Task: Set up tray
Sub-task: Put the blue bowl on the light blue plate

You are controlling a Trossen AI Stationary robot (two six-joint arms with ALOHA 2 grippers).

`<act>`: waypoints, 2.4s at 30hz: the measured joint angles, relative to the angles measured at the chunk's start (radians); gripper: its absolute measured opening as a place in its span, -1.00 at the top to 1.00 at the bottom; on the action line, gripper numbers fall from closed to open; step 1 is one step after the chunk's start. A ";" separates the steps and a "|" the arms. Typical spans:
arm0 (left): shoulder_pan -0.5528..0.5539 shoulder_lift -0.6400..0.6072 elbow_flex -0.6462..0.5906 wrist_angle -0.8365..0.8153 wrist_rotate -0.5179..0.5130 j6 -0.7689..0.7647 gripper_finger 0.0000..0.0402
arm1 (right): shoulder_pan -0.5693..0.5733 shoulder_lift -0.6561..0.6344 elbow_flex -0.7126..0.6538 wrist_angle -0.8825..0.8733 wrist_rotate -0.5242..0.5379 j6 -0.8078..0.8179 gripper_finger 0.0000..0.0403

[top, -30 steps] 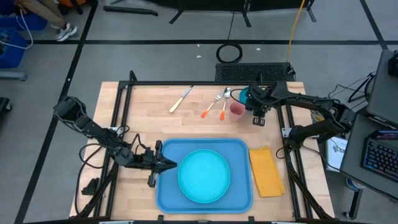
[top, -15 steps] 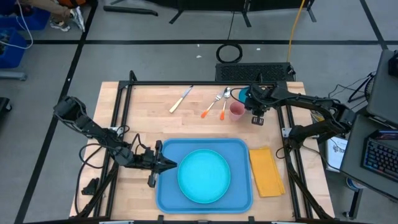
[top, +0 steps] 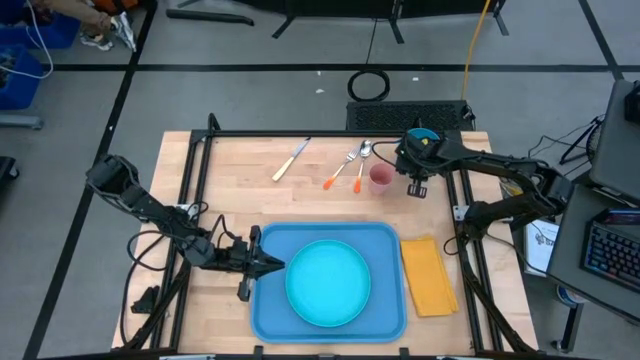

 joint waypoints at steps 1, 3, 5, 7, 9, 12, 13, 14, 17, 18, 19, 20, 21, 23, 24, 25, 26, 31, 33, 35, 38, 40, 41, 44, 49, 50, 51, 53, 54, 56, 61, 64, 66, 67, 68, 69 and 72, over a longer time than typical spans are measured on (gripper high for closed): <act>0.000 0.000 0.000 0.000 0.000 0.000 0.84 | 0.002 -0.008 0.000 0.000 0.000 0.002 0.99; 0.000 0.000 0.000 -0.001 0.000 0.002 0.84 | 0.007 -0.029 0.000 0.001 0.019 0.014 0.99; 0.000 0.000 0.000 -0.001 0.000 0.002 0.84 | 0.015 -0.055 0.000 0.001 0.070 0.021 0.99; 0.000 0.000 0.000 -0.001 0.000 0.002 0.84 | 0.024 -0.089 0.000 0.004 0.128 0.024 0.99; 0.000 0.000 0.000 -0.001 0.000 0.002 0.84 | 0.035 -0.128 0.000 0.015 0.157 0.026 0.99; 0.000 0.000 0.000 -0.002 -0.001 0.002 0.84 | 0.055 -0.188 0.001 0.019 0.156 0.025 1.00; 0.000 0.000 0.000 -0.002 -0.001 0.002 0.84 | 0.065 -0.208 0.001 0.019 0.156 0.027 1.00; 0.000 0.000 0.000 -0.002 -0.001 0.002 0.84 | 0.076 -0.228 0.001 0.020 0.156 0.029 1.00; 0.000 0.000 0.000 -0.002 -0.001 0.005 0.84 | 0.120 -0.281 0.001 0.025 0.157 0.030 1.00; 0.000 0.000 0.000 -0.002 -0.001 0.005 0.84 | 0.139 -0.296 0.001 0.031 0.157 0.034 1.00; 0.000 0.000 0.000 -0.002 -0.001 0.005 0.84 | 0.158 -0.310 0.001 0.039 0.156 0.037 1.00; 0.000 0.000 0.000 -0.002 -0.001 0.005 0.84 | 0.178 -0.322 0.001 0.048 0.156 0.037 1.00; 0.000 0.000 0.000 -0.002 -0.001 0.005 0.84 | 0.198 -0.334 0.001 0.061 0.157 0.037 1.00; 0.000 0.000 0.000 -0.002 -0.002 0.005 0.84 | 0.245 -0.352 0.001 0.105 0.157 0.034 1.00; 0.000 0.000 0.000 -0.002 -0.002 0.005 0.84 | 0.270 -0.360 0.001 0.129 0.157 0.030 1.00; 0.000 0.000 0.000 -0.002 -0.002 0.005 0.84 | 0.297 -0.366 0.001 0.154 0.156 0.028 1.00; 0.000 0.000 0.000 -0.002 -0.002 0.005 0.84 | 0.322 -0.371 0.001 0.181 0.156 0.026 1.00; 0.000 0.000 0.000 -0.002 -0.002 0.004 0.84 | 0.450 -0.377 0.002 0.271 0.133 0.026 1.00; 0.000 0.000 0.000 -0.002 -0.002 0.004 0.84 | 0.498 -0.374 0.002 0.293 0.100 0.041 1.00; 0.000 0.000 0.000 -0.003 -0.002 0.004 0.84 | 0.547 -0.368 0.002 0.321 0.071 0.066 1.00; 0.000 0.000 0.000 -0.003 -0.002 0.004 0.84 | 0.623 -0.354 0.002 0.354 0.045 0.096 1.00; 0.000 0.000 0.000 -0.004 -0.002 0.004 0.84 | 0.675 -0.335 0.009 0.369 0.024 0.107 1.00; 0.000 0.000 0.000 -0.005 -0.002 0.004 0.84 | 0.701 -0.321 0.018 0.369 0.017 0.114 1.00; 0.000 0.000 0.000 -0.005 -0.002 0.004 0.84 | 0.777 -0.270 0.060 0.372 0.018 0.130 1.00; 0.000 0.000 0.000 -0.005 -0.003 0.004 0.84 | 0.883 -0.156 0.166 0.348 0.020 0.136 1.00; 0.000 0.000 0.000 -0.006 -0.003 0.003 0.84 | 0.897 -0.131 0.194 0.334 0.020 0.141 1.00; 0.000 0.000 0.000 -0.008 -0.003 0.002 0.84 | 0.909 -0.107 0.221 0.323 0.018 0.149 1.00; 0.000 0.000 0.000 -0.009 -0.003 0.001 0.84 | 0.928 -0.051 0.281 0.271 0.019 0.164 1.00; 0.000 0.000 0.000 -0.011 -0.003 0.000 0.84 | 0.935 -0.024 0.310 0.242 0.019 0.165 1.00; 0.000 0.000 0.000 -0.017 -0.003 -0.003 0.84 | 0.948 0.031 0.368 0.185 0.009 0.173 1.00; 0.000 0.000 0.000 -0.023 -0.003 -0.007 0.84 | 0.952 0.146 0.494 0.090 -0.128 0.213 1.00; 0.000 0.000 0.000 -0.023 -0.003 -0.007 0.84 | 0.951 0.198 0.542 0.057 -0.198 0.234 1.00; 0.000 0.000 0.000 -0.024 -0.003 -0.008 0.84 | 0.951 0.227 0.569 0.028 -0.232 0.246 1.00; 0.000 0.000 0.000 -0.025 -0.003 -0.008 0.84 | 0.951 0.240 0.578 0.020 -0.248 0.249 1.00; 0.000 0.000 0.000 -0.025 -0.002 -0.008 0.84 | 0.953 0.250 0.582 0.020 -0.268 0.253 1.00; 0.000 0.000 0.000 -0.026 -0.003 -0.008 0.84 | 0.956 0.261 0.587 0.016 -0.292 0.259 1.00; 0.000 0.000 0.000 -0.031 -0.002 -0.008 0.84 | 0.962 0.294 0.597 0.007 -0.345 0.268 1.00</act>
